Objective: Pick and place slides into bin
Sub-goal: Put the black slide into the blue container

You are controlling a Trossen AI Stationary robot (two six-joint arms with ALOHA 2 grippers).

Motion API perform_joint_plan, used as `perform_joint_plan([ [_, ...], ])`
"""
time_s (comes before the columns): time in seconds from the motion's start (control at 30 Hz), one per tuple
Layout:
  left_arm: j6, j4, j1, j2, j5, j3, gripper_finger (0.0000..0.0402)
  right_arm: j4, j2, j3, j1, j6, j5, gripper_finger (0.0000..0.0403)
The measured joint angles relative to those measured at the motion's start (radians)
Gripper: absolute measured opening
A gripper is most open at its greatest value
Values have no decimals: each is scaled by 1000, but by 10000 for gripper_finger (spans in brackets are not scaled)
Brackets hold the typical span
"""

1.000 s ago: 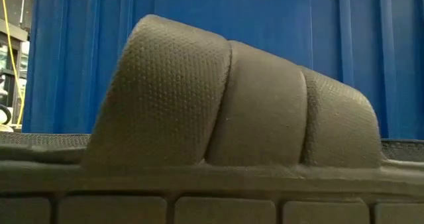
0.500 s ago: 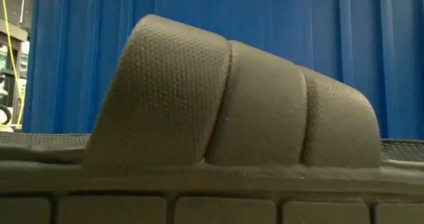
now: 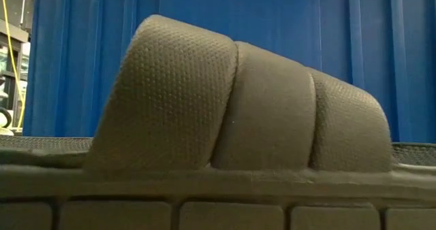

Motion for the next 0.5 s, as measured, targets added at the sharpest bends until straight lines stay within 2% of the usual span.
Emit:
perform_joint_plan([
  [0.23,15,-31,0,17,1,-2,271,1,86,-2,-30,-73,23,0],
  [0.5,12,-34,0,-21,8,-1,271,1,203,-2,-82,-142,-46,0],
])
